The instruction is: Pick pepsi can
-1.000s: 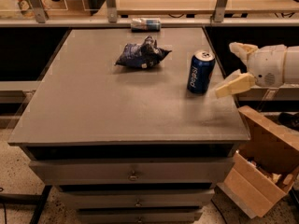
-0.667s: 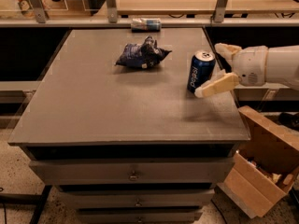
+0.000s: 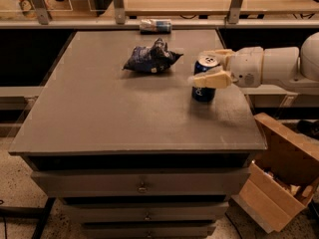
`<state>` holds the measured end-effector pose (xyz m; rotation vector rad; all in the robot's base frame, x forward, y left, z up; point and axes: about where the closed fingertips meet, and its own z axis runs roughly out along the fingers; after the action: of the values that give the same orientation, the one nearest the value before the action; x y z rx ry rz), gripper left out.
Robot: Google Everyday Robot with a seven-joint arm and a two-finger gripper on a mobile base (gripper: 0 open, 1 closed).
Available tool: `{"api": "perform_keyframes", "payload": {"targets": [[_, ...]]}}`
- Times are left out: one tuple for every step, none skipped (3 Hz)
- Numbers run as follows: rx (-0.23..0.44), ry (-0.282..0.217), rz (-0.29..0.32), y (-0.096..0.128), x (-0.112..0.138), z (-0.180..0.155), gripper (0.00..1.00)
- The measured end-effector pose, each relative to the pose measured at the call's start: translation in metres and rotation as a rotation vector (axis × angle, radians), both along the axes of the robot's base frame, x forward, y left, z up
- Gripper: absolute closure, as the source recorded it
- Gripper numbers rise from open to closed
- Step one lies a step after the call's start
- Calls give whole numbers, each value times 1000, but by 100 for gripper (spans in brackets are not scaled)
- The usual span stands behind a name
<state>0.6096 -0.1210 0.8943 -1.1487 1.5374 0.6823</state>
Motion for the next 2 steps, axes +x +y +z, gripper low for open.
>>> {"api": "perform_keyframes", "payload": {"targets": [[-20,17,6,9,4,7,62],[18,52,14,-5,10,19,86]]}}
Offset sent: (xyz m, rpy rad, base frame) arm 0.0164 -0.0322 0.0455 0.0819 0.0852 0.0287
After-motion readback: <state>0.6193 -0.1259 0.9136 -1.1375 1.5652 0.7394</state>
